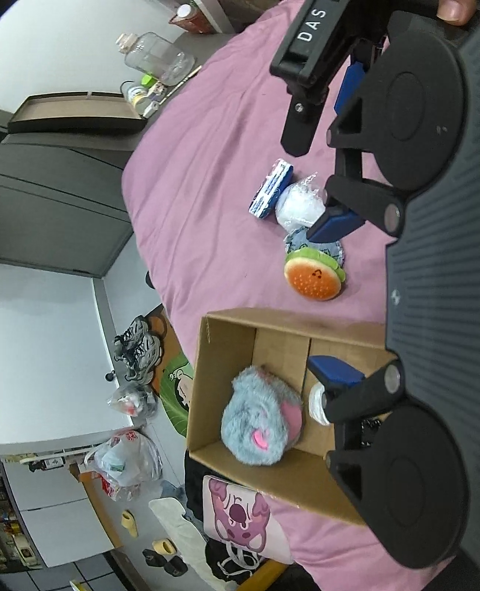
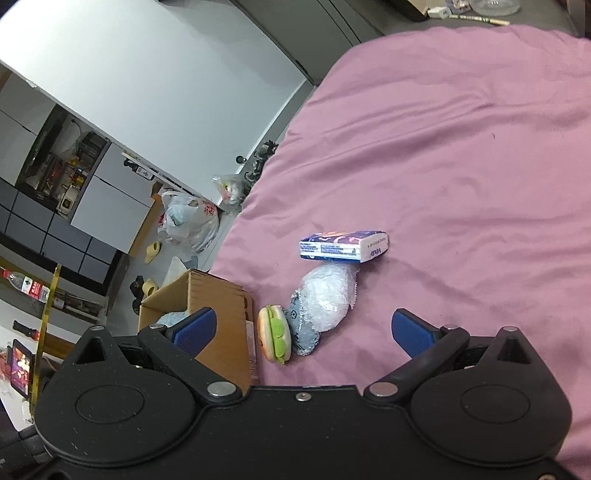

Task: Organize soft objects
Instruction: 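Move the left gripper to the orange burger plush while the right gripper approaches the clear plastic bag, then close the left gripper on the burger plush while the right gripper grasps the plastic bag, then carry the burger plush with the left gripper while the right gripper carries the bag over the box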

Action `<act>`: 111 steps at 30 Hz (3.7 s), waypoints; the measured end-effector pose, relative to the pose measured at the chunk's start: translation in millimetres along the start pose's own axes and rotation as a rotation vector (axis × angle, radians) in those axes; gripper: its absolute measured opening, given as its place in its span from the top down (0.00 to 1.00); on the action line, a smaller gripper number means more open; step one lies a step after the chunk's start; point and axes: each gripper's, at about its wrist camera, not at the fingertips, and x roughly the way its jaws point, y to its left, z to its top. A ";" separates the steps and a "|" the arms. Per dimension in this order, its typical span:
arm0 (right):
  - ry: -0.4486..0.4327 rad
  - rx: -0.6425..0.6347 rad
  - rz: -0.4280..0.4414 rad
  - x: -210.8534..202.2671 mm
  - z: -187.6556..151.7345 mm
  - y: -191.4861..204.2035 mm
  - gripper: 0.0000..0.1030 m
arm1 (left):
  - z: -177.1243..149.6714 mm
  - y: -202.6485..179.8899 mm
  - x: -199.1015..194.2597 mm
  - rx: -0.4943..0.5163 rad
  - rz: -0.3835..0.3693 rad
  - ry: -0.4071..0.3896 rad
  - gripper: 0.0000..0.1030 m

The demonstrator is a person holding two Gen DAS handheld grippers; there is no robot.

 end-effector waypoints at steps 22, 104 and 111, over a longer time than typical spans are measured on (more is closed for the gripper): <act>0.103 0.136 0.115 46.3 17.0 -52.2 0.12 | -3.3 -48.5 79.3 0.034 0.058 0.111 0.46; -0.079 -0.160 -0.063 -42.5 -70.4 51.5 0.72 | -37.6 121.3 -80.7 -0.227 -0.106 -0.120 0.78; -0.116 -0.195 -0.057 -47.2 -80.6 63.4 0.72 | -39.3 145.6 -87.6 -0.251 -0.115 -0.135 0.78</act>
